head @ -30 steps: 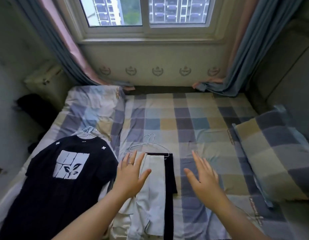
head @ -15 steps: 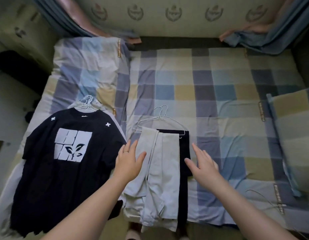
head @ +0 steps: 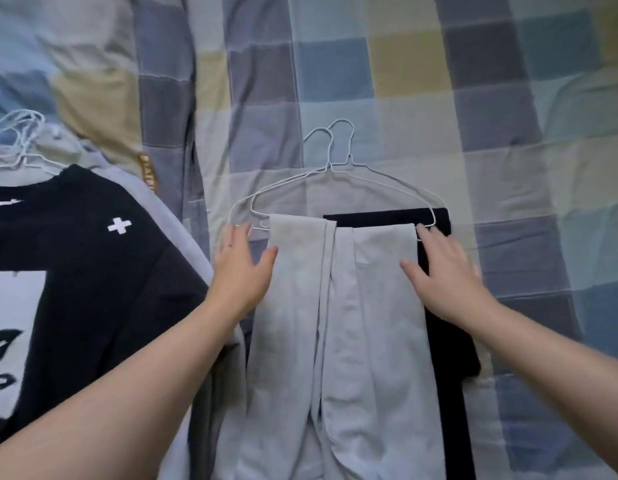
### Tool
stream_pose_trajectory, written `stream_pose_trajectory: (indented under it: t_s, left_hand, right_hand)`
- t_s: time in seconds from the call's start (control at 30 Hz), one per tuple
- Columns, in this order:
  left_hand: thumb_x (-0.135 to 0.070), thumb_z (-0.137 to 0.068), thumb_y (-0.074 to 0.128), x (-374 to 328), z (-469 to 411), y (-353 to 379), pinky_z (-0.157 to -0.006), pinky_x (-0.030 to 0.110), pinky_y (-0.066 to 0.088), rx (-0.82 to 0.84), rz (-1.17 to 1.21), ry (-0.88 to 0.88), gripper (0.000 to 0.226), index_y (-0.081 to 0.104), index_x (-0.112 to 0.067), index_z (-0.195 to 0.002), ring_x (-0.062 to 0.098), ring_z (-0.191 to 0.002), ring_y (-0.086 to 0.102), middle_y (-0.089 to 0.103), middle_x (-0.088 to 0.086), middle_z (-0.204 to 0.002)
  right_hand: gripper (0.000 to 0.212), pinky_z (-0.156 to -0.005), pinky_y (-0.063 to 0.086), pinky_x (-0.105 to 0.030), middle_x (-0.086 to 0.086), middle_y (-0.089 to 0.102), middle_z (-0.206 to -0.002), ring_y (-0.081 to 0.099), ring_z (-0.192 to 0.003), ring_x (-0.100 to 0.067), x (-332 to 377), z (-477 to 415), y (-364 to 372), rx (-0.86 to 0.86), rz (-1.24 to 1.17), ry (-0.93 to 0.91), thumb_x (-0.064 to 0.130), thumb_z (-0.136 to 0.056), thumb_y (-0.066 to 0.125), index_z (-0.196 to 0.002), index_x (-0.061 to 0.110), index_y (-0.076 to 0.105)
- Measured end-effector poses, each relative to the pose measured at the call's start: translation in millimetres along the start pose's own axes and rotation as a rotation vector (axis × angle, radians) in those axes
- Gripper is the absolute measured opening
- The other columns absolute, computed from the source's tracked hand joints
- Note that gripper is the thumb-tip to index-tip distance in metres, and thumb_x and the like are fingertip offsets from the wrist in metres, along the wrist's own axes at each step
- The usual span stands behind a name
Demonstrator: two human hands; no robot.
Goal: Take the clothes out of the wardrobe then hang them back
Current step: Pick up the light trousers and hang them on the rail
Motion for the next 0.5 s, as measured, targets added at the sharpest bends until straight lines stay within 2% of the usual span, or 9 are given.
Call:
stream_pose_trajectory:
  t_s: [0.1,0.2,0.27,0.37,0.43,0.5]
  left_hand:
    - [-0.042,-0.095,0.055,15,-46,7,-0.117,0.045,0.021,-0.107,-0.03,-0.004,0.066,0.028,-0.021,-0.152,0.036,-0.144,0.023,0.021,0.007,-0.16]
    - [-0.039,-0.095,0.059,23,-78,14,-0.112,0.03,0.022,-0.11,0.128,-0.07,0.073,0.023,-0.017,-0.154,0.024,-0.146,0.027,0.024,0.005,-0.161]
    - [-0.04,-0.094,0.061,27,-93,14,-0.112,0.03,0.025,-0.113,0.243,-0.12,0.076,0.023,-0.015,-0.155,0.021,-0.144,0.032,0.03,0.005,-0.159]
    - [-0.042,-0.092,0.062,24,-99,10,-0.112,0.033,0.032,-0.121,0.335,-0.177,0.079,0.023,-0.015,-0.155,0.023,-0.138,0.041,0.037,0.007,-0.155]
    - [-0.042,-0.093,0.062,13,-93,6,-0.113,0.036,0.035,-0.114,0.391,-0.196,0.079,0.023,-0.014,-0.155,0.024,-0.137,0.043,0.035,0.008,-0.156]
    - [-0.043,-0.093,0.062,-2,-84,-3,-0.112,0.04,0.037,-0.119,0.439,-0.212,0.078,0.024,-0.015,-0.155,0.026,-0.134,0.046,0.036,0.007,-0.156]
  right_hand:
    - [0.07,-0.118,0.015,-0.053,-0.002,0.005,-0.164,0.005,-0.15,-0.027,-17,-52,21,-0.07,0.017,0.051,0.045,-0.096,0.045,-0.155,0.027,0.01]
    - [0.072,-0.114,0.023,-0.056,-0.007,0.014,-0.161,0.017,-0.145,-0.035,-28,-91,27,-0.115,-0.03,0.065,0.044,-0.091,0.044,-0.153,0.025,0.012]
    - [0.074,-0.112,0.027,-0.054,-0.008,0.02,-0.159,0.025,-0.141,-0.039,-31,-107,23,-0.126,-0.087,0.083,0.047,-0.088,0.043,-0.153,0.024,0.014]
    - [0.065,-0.108,0.035,-0.046,-0.013,0.039,-0.15,0.039,-0.133,-0.039,-31,-115,6,-0.163,-0.208,0.14,0.041,-0.092,0.046,-0.15,0.017,0.027]
    - [0.061,-0.096,0.042,-0.036,-0.012,0.049,-0.141,0.05,-0.124,-0.034,-35,-111,-5,-0.189,-0.38,0.192,0.034,-0.092,0.049,-0.148,0.017,0.033]
    - [0.059,-0.086,0.04,-0.029,-0.006,0.051,-0.136,0.052,-0.12,-0.029,-46,-102,-15,-0.19,-0.598,0.3,0.03,-0.09,0.055,-0.145,0.017,0.039]
Point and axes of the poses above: each hand's wrist, its own z-axis away from the middle knuckle, its own y-axis out of the palm, x = y × z, the point moved 10 cm from there along -z, towards the middle knuckle
